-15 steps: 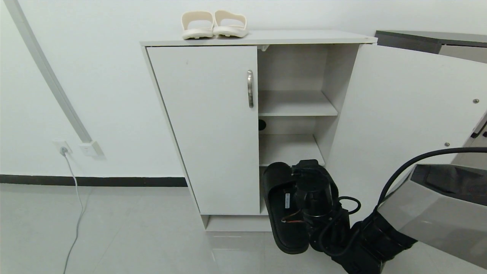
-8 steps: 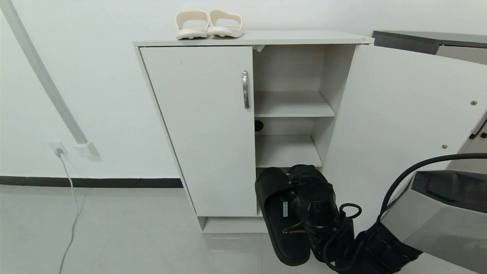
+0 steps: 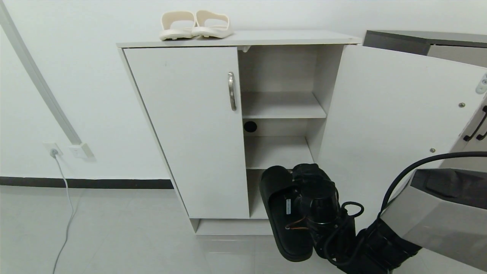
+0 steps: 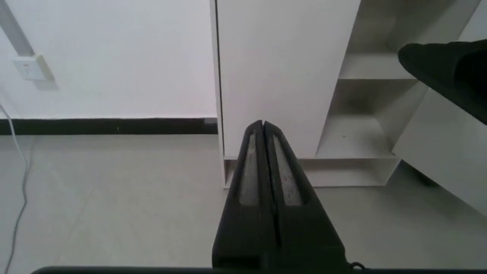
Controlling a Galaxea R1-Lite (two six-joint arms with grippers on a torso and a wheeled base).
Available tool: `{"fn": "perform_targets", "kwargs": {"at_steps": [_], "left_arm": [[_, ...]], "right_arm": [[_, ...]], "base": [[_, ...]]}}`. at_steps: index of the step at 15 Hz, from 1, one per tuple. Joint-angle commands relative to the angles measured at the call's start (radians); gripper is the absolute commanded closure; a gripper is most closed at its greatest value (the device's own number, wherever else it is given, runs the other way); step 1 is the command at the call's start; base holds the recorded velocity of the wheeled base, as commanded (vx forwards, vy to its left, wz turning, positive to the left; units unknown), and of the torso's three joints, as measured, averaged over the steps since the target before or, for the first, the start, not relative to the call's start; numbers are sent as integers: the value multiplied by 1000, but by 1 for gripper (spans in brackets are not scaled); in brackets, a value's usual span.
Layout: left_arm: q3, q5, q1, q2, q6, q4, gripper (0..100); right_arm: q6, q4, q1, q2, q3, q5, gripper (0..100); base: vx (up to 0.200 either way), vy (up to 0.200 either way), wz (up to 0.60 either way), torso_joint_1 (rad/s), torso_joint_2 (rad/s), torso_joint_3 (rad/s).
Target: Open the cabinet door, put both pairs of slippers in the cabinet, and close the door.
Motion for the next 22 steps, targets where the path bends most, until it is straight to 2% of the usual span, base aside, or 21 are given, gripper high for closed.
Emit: {"fn": "perform_targets", "kwargs": {"at_steps": [1,3,10,13,15,17,22], "left_arm": [[0,0,0,1,-1,0,100],[0,0,0,1,1,0,100],[0,-3,0,1,1,0,100],[0,-3,0,1,1,0,100],[0,-3,0,1,1,0,100],[0,-3,0,1,1,0,100],[0,-1,0,1,1,0,100]], "right_arm": [[-1,2,4,13,-15,-1,100],[1,4,4,41,-54,-39,100],[9,4,0,95,-104,-49,100],[7,-1,-10,107,-127,-49,100],[4,-1,-30,130,-191,-49,100],[9,40,-65,153,-228,-49,100],[90,218,-62,161,-318,-47,100]], "base": [[0,0,0,0,0,0],[0,0,0,0,0,0],[0,0,0,0,0,0],[0,0,0,2,1,-152],[0,0,0,5,-2,-193],[0,0,0,2,0,-190],[0,0,0,4,3,-202]]}}
